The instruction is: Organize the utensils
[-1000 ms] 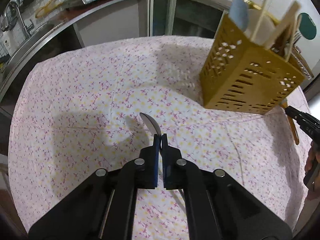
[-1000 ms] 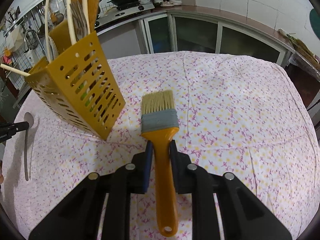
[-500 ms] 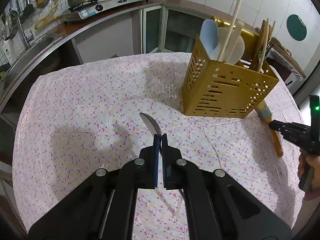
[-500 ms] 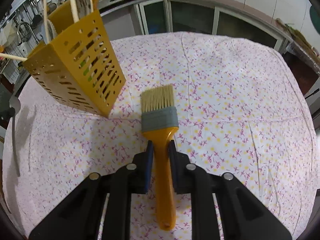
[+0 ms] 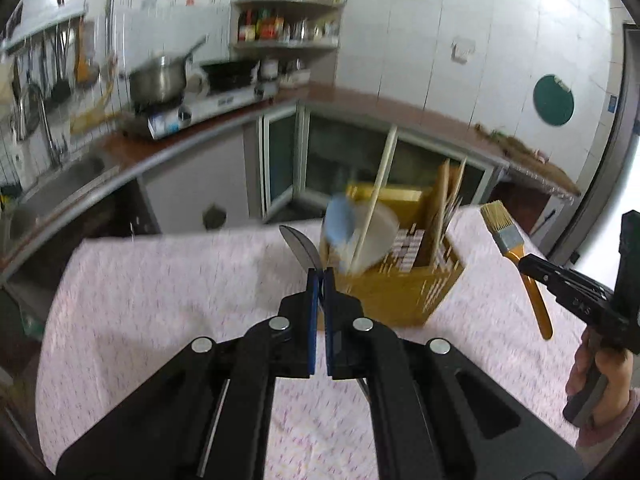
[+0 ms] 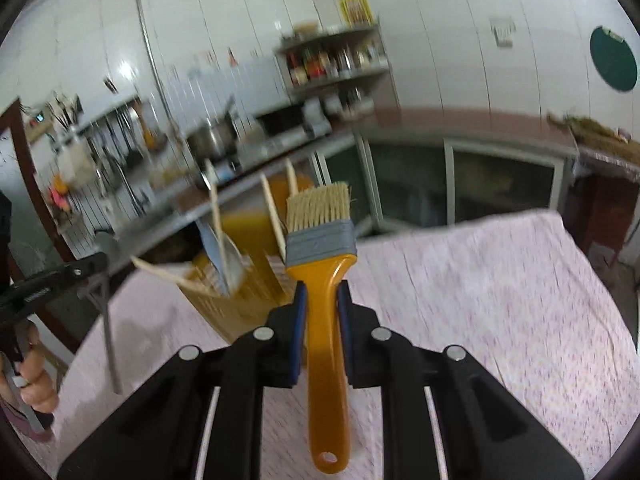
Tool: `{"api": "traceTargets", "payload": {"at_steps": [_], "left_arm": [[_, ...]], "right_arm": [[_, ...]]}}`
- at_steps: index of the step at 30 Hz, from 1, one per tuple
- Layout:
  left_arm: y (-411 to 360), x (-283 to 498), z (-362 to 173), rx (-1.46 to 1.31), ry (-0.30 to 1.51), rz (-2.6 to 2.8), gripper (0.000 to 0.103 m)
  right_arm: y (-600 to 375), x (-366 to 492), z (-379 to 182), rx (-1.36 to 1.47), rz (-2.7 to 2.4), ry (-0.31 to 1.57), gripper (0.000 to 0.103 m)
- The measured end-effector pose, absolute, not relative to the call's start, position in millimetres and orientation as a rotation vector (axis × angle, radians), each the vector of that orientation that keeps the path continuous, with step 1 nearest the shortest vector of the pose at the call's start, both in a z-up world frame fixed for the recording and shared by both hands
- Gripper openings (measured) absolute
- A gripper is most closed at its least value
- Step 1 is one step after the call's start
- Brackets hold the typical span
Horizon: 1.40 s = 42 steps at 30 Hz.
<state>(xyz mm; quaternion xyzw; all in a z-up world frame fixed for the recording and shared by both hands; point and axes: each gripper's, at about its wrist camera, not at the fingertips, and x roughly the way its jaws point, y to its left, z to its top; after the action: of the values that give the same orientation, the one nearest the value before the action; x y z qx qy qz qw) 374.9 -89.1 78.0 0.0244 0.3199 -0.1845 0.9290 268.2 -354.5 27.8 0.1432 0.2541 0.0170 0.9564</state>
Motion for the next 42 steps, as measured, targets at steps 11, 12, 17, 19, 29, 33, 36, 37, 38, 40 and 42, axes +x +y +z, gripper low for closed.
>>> {"api": "traceTargets", "payload": {"at_steps": [11, 12, 17, 19, 29, 33, 36, 37, 38, 40, 42], "left_arm": [[-122, 387, 139, 0.059, 0.386, -0.374, 0.001], [-123, 388, 140, 0.066, 0.377, -0.371, 0.001], [-132, 401, 135, 0.087, 0.371, -0.365, 0.001], [-133, 403, 130, 0.095, 0.411, -0.376, 0.001], [-106, 385, 56, 0.154, 0.683, -0.373, 0.001], [-91, 366, 38, 0.130, 0.714, -0.418, 0.001], [-88, 354, 24, 0.110, 0.767, -0.479, 0.001], [-88, 350, 17, 0.114, 0.785, -0.495, 0.001], [-87, 347, 9, 0.119, 0.805, -0.509, 0.001], [-86, 342, -11, 0.117, 0.845, -0.531, 0.001], [-84, 343, -27, 0.099, 0.890, -0.541, 0.001]], "right_arm": [[-347, 289, 47, 0.292, 0.051, 0.383, 0.016], [-347, 290, 47, 0.289, 0.048, 0.376, 0.016], [-354, 289, 39, 0.252, -0.003, 0.417, 0.016], [-361, 285, 25, 0.232, -0.032, 0.484, 0.016], [-379, 261, -66, 0.243, -0.146, 0.768, 0.016], [-372, 252, -79, 0.257, -0.159, 0.833, 0.016], [-364, 250, -95, 0.248, -0.141, 0.920, 0.016], [-362, 249, -101, 0.250, -0.133, 0.942, 0.016], [-359, 246, -106, 0.245, -0.128, 0.960, 0.016], [-357, 245, -112, 0.242, -0.121, 0.982, 0.016], [-357, 244, -117, 0.242, -0.107, 1.006, 0.016]]}}
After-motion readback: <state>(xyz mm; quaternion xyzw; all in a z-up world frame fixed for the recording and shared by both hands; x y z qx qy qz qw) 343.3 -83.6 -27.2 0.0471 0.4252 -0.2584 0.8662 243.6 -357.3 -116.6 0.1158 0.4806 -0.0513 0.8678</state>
